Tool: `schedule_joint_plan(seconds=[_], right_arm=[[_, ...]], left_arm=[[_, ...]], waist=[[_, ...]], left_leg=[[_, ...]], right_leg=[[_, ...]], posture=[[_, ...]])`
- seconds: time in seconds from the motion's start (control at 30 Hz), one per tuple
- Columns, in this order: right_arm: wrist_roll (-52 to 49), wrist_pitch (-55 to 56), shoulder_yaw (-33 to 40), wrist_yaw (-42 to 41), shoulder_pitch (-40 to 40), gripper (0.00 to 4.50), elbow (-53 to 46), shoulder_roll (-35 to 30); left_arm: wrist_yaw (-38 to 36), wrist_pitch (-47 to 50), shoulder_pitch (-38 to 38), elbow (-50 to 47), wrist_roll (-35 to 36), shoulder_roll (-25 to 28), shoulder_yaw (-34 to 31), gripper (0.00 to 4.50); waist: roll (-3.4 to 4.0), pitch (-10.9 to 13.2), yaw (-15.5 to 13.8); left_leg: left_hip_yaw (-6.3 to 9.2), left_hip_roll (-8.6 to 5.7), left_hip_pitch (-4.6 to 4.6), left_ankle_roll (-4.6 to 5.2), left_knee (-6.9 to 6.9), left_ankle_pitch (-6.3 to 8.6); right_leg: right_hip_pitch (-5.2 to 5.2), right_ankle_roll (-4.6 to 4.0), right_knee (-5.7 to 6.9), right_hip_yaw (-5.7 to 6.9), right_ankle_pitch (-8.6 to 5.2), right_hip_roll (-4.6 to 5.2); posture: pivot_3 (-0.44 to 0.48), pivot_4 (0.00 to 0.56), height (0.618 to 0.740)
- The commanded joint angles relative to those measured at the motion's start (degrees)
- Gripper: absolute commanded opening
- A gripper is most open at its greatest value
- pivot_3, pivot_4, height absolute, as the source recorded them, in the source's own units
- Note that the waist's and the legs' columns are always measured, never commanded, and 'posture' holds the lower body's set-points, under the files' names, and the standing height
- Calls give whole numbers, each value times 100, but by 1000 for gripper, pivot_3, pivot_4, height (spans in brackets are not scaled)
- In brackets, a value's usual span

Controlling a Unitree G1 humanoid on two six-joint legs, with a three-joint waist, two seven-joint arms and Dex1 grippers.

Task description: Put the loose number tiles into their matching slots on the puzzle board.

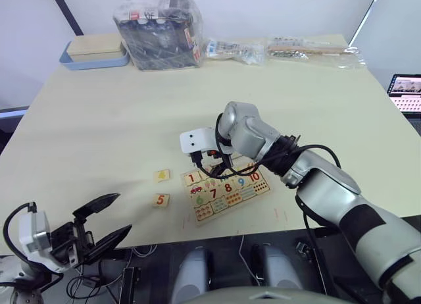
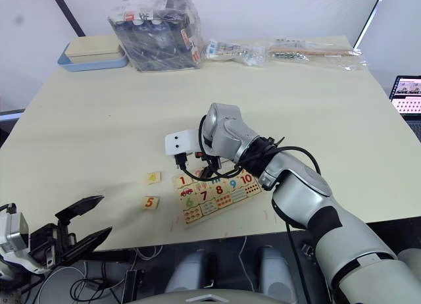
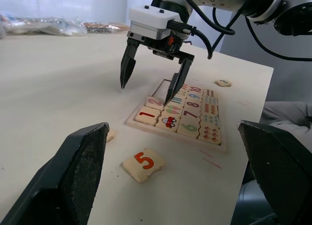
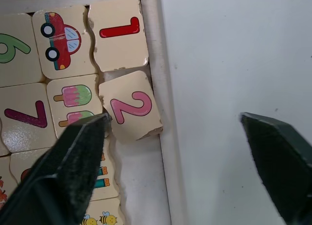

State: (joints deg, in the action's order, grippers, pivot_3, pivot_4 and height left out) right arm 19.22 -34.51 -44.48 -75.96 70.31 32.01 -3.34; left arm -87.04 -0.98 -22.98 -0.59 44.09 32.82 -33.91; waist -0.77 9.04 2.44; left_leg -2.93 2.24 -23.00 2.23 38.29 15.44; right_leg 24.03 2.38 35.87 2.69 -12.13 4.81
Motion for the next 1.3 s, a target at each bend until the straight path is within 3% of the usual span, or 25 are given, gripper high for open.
schedule_joint_plan(seconds=[0.03,0.27,0.5,0.6,0.83,1.3], right_arm=[[-331,-101,510,-114,106,4353,-347,-128],[-822,-67,1016,-229,-133,4353,-747,-691],[-1070,30,1268,30,-376,4353,-791,-756],[-1161,299,1311,174,-672,3441,-898,-766],[-1315,458,1326,385,-886,44,-869,-664],[-1203,948,1212,729,-849,44,-226,-484]], left_arm=[[15,-112,-14,-137,55,10,-65,4500],[29,-145,7,-88,54,26,-63,4500],[10,-159,61,-35,47,35,-51,4500],[-7,-150,82,-17,46,45,-43,4500],[-7,-103,110,-6,63,89,-60,4500],[45,-84,-68,-151,85,88,-104,4500]], waist=[[0,1,-3],[-1,1,-6],[0,1,-2],[-3,-1,-9],[-2,2,-7],[-1,2,-7]], left_leg=[[1,0,-1,0,0,0],[3,-3,-2,0,0,0],[3,0,-2,0,-1,0],[2,-1,-2,1,0,0],[3,0,-1,1,1,0],[3,0,-2,1,0,0]], right_leg=[[0,0,0,1,0,0],[-1,0,-1,6,0,6],[-1,0,-1,6,0,0],[-2,0,-1,6,0,2],[-3,0,0,6,0,-1],[-3,0,-1,6,0,0]], posture=[[0,150,740],[0,150,740],[0,150,740],[0,150,740],[0,150,740],[0,150,740]])
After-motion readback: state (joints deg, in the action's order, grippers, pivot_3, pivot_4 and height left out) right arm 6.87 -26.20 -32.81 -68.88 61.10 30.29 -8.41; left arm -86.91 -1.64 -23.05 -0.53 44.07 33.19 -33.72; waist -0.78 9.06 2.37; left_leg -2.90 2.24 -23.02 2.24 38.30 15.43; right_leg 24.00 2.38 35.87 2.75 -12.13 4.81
